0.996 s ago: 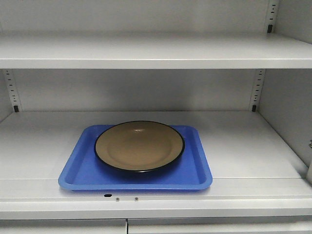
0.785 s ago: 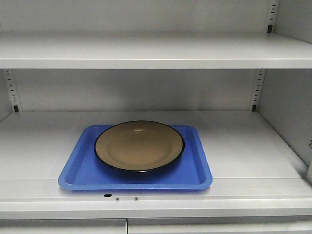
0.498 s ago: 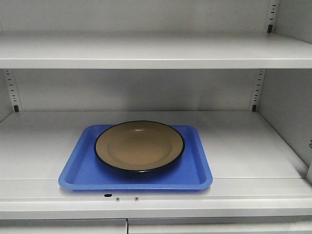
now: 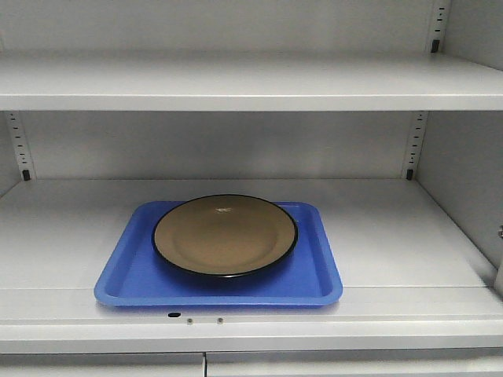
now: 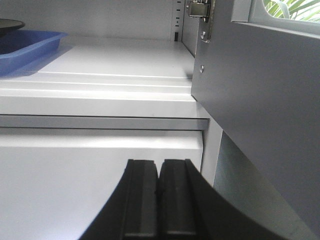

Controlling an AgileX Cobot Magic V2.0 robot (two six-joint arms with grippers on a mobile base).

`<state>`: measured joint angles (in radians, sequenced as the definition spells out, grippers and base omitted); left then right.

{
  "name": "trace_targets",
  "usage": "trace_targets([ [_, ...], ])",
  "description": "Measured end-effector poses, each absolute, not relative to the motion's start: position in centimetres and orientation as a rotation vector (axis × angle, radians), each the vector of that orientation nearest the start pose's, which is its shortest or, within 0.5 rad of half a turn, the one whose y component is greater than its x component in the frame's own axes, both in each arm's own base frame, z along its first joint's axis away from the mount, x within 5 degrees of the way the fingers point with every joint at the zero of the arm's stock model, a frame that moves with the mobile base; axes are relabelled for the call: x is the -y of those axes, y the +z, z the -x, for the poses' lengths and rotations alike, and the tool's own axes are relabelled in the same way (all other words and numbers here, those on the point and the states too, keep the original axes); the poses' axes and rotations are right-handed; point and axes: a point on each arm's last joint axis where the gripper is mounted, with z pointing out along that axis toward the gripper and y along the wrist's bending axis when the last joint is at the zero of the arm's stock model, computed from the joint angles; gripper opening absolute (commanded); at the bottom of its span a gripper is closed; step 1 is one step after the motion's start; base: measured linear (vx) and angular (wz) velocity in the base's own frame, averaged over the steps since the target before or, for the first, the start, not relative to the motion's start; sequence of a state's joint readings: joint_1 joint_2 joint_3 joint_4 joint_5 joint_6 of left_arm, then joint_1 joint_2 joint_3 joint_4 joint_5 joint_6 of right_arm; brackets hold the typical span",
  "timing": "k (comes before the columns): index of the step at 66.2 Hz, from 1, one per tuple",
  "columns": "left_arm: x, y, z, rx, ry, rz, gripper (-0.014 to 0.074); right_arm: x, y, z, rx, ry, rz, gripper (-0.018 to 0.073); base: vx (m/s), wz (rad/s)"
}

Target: Place disk in tray to left cabinet

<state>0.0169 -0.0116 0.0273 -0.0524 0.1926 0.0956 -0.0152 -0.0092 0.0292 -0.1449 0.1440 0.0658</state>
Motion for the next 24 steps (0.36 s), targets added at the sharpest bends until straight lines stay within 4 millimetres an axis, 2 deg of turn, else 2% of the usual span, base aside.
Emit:
trace_targets([
  [24,0.00,18.71,-5.60,-1.692,0.037,-0.031,-0.0003,0.28,19.09,-5.66,-1.646,-0.088,0.036,-0.0006,0.00,0.00],
])
